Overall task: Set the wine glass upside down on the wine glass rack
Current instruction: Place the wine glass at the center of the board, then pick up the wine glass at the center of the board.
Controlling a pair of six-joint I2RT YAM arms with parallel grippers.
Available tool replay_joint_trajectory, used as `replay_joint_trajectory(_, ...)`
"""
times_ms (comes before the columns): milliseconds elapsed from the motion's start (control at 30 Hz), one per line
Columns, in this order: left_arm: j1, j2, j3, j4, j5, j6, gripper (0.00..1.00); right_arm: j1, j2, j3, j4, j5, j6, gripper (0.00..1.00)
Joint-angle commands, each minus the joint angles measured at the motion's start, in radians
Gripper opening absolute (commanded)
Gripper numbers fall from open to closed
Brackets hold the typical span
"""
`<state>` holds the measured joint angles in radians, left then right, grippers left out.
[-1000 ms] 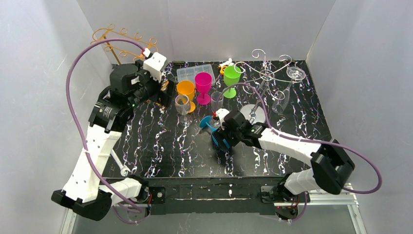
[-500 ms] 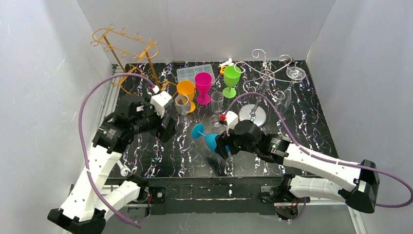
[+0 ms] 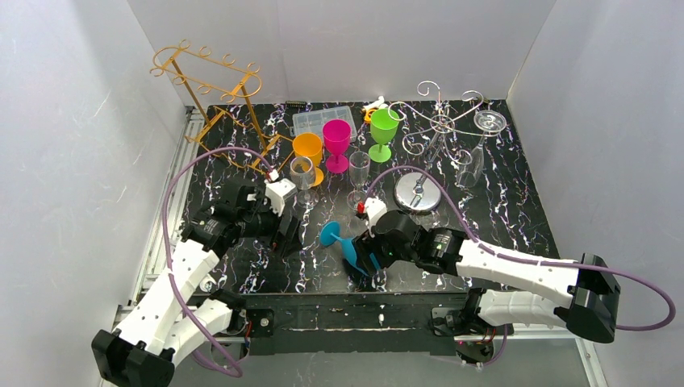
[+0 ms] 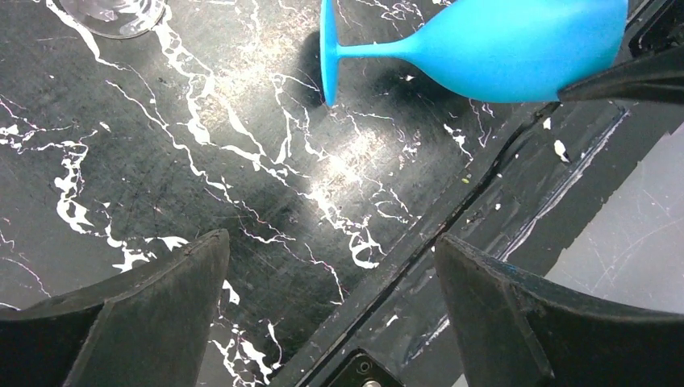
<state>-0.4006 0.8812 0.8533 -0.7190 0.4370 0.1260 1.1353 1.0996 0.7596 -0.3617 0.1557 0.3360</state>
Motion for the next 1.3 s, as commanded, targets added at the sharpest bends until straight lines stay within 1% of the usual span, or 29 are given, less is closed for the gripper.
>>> replay_joint_trajectory(0, -0.011, 0.015, -0.040, 0.112, 0.015, 0.027, 0.98, 0.032, -0.006, -0.036, 0.038, 0.009, 0.043, 0.74)
replay_joint_trajectory(233, -0.109, 0.113, -0.052, 0.187, -0.040, 0.116, 0.98, 0.080, 0.080, -0.045, 0.030, 0.002, 0.063, 0.79)
replay_joint_trajectory(400, -0.157, 0.163, -0.042, 0.192, -0.064, 0.185, 0.98, 0.083, 0.108, -0.048, 0.034, 0.024, 0.058, 0.89)
replay_joint_trajectory(533, -0.159, 0.160, -0.041, 0.188, -0.065, 0.181, 0.98, 0.083, 0.165, -0.023, 0.022, 0.030, 0.051, 0.98)
replay_joint_trajectory(767, -0.159, 0.040, -0.084, 0.192, -0.052, 0.150, 0.98, 0.083, 0.283, 0.049, -0.002, 0.016, 0.016, 0.99)
replay_joint_trajectory(1133, -0.159, -0.017, -0.081, 0.155, -0.074, 0.146, 0.98, 0.083, 0.447, 0.128, -0.005, -0.020, -0.036, 0.98)
replay_joint_trajectory(1200, -0.159, -0.022, -0.077, 0.147, -0.077, 0.143, 0.98, 0.082, 0.447, 0.130, 0.000, -0.026, -0.038, 0.96)
replay_joint_trajectory(1267, -0.159, -0.031, -0.076, 0.145, -0.078, 0.144, 0.98, 0.081, 0.425, 0.129, 0.001, -0.017, -0.038, 0.88)
